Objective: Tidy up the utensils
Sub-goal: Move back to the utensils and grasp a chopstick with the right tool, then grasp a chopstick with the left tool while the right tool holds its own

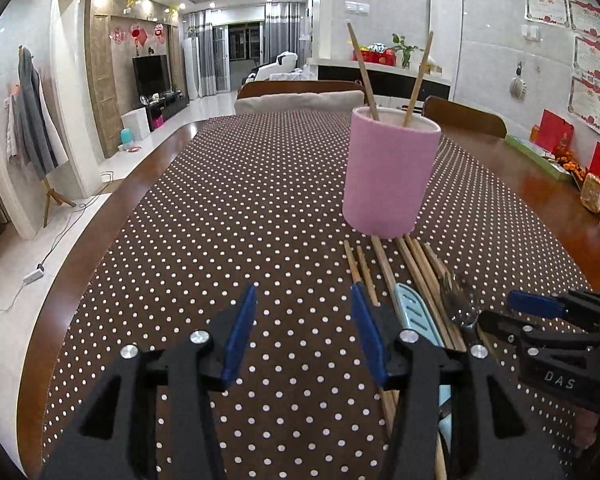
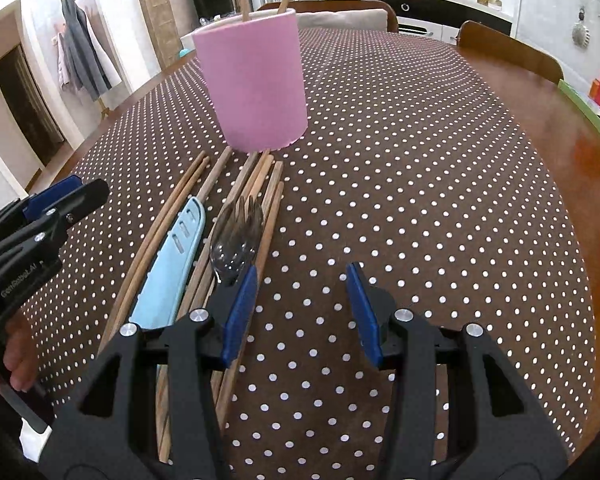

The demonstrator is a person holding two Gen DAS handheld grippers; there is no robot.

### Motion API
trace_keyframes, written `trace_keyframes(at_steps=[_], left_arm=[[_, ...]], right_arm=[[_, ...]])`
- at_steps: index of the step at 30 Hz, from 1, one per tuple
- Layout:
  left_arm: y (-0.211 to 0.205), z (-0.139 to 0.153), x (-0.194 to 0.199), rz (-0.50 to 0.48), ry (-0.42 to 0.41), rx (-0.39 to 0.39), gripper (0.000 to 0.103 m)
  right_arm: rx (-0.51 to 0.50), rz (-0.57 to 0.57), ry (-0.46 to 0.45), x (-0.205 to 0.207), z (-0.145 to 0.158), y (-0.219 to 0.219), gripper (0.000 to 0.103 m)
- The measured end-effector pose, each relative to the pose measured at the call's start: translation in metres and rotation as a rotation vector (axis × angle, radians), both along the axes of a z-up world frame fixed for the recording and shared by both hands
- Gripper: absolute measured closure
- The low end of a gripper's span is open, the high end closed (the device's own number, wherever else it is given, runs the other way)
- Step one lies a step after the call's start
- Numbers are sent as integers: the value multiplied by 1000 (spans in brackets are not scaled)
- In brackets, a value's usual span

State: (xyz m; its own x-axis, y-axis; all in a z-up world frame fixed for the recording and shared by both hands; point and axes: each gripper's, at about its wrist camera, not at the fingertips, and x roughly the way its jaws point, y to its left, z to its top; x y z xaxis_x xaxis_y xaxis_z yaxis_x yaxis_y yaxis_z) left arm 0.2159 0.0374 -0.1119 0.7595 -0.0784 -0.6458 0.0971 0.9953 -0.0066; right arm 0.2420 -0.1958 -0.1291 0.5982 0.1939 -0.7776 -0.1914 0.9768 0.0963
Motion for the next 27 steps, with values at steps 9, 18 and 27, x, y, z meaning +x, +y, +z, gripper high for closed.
trace_keyframes(at_steps=[9,18,27], left_arm=[[-6,-6,0,-11,42,5,47],[-8,-8,1,-26,75,2,41],[-15,-15,11,-45,130,7,37]], right_arm=[[-70,5,18,5,2,10,57],[-135,27,81,10,0,25,63],[-64,17,101,21,2,12,97]])
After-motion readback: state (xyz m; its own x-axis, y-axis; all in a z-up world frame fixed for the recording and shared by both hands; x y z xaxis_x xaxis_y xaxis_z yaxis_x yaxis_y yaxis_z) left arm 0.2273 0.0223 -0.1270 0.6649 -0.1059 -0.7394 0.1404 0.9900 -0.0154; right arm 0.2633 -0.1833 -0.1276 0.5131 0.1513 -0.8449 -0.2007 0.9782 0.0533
